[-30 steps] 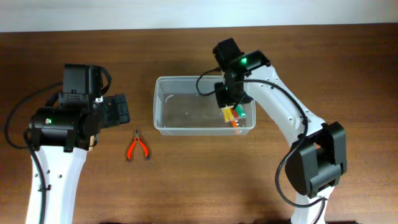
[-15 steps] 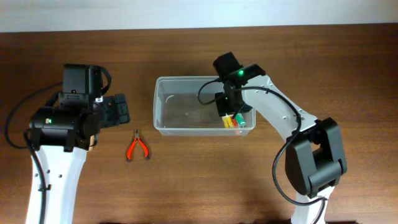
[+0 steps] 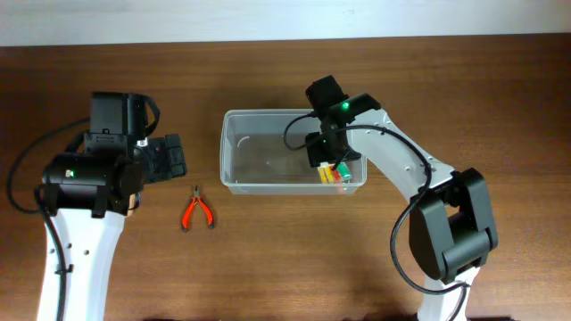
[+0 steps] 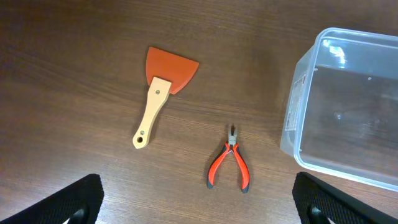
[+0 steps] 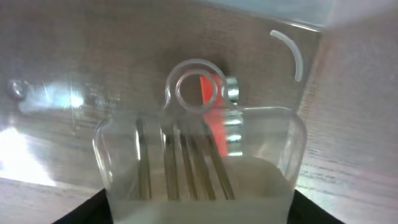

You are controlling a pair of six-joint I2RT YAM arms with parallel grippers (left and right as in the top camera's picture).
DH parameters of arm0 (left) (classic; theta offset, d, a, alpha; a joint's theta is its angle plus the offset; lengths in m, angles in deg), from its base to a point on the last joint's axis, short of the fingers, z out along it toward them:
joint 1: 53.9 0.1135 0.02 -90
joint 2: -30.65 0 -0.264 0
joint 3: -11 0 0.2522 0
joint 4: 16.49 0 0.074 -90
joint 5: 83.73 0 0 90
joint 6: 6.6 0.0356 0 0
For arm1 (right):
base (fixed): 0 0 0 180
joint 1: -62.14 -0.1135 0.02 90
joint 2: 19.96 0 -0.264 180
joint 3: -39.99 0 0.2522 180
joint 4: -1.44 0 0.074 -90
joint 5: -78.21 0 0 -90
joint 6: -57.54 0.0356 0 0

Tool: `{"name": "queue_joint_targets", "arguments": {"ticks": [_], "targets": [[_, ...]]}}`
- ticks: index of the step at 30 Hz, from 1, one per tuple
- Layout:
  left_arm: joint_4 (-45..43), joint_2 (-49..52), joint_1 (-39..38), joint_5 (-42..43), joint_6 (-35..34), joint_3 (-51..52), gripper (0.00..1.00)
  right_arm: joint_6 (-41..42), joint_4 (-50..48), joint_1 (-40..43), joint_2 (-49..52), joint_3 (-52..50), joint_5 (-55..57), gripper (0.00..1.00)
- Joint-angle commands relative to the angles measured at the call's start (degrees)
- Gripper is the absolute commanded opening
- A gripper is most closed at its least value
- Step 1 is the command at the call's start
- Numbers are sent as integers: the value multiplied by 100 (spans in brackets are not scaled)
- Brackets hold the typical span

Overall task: Pack container
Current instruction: 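Lower the marker package into the box beside the socket rail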

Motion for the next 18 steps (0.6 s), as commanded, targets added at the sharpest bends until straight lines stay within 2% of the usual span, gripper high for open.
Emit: {"name": "queue_joint_targets", "arguments": {"ticks": [1,4,10,15,18], "targets": [[4,-28,17,22,7,0,99,24,-39,39,-13,-17,76,70],[4,-28,17,20,7,0,99,22,-59,39,-13,0,76,76],[4,-28,17,20,7,0,99,-140,13,83,-31,361,79,77],[4,-28,20,20,7,0,99,-173,697,282,-39,1543,450,77],[4,-28,17,22,7,0,99,-170,1226,590,-39,2465,597,81]]}}
